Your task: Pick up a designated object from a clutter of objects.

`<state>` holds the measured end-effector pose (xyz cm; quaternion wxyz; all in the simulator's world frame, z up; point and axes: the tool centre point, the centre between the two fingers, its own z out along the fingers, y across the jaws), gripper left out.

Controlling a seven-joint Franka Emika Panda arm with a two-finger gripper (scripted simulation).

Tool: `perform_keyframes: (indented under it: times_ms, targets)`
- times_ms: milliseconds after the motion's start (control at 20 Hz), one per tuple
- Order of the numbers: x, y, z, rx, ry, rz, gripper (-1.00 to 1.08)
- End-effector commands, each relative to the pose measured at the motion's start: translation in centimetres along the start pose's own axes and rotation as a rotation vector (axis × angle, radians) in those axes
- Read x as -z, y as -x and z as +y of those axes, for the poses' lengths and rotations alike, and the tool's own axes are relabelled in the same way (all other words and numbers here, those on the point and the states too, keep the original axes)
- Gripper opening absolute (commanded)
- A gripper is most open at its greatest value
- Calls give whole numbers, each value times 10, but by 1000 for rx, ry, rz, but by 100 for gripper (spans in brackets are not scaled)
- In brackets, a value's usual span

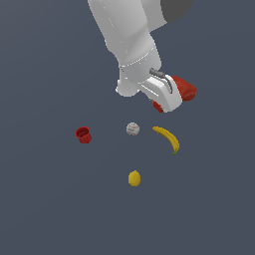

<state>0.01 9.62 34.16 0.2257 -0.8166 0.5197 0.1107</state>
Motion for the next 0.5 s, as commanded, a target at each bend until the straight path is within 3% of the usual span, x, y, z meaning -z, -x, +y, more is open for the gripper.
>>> perform_keyframes:
  times_ms: [0,450]
  targets:
    - [7,18,-5,0,-3,0,-100]
    - [14,39,-14,0,-4,-1,-100]
